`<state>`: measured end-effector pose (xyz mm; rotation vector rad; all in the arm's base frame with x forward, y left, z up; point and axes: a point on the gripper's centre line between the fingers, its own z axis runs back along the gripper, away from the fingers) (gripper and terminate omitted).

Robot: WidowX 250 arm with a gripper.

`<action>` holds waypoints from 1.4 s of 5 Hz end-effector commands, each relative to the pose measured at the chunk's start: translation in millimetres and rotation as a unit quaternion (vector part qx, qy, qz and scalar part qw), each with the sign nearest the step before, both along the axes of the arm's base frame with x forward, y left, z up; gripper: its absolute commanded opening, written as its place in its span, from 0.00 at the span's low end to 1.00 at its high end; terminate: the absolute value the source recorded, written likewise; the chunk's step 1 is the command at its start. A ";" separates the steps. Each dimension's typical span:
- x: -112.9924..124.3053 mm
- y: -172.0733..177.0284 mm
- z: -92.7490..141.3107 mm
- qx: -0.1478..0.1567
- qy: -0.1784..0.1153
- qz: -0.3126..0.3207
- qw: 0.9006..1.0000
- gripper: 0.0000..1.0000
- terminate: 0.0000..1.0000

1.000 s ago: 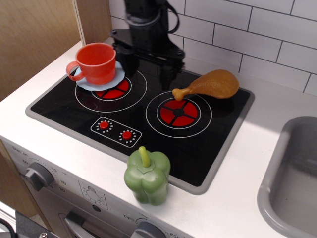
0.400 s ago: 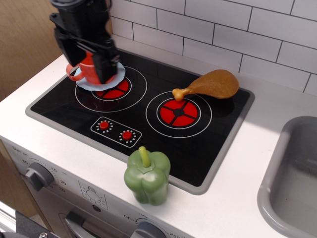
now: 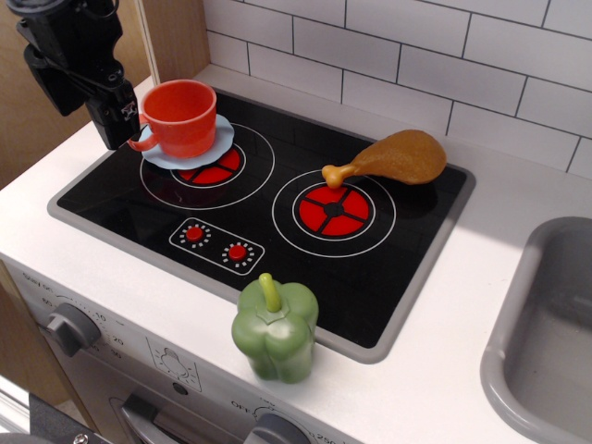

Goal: Take cup off plate

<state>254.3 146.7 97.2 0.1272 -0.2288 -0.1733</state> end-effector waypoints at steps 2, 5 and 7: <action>31.7 4.4 -11.8 0.032 -0.026 0.039 0.998 1.00 0.00; 33.5 -10.3 -23.7 0.031 -0.028 0.028 0.999 0.00 0.00; 34.0 -12.9 -2.8 0.010 -0.045 0.028 0.999 0.00 0.00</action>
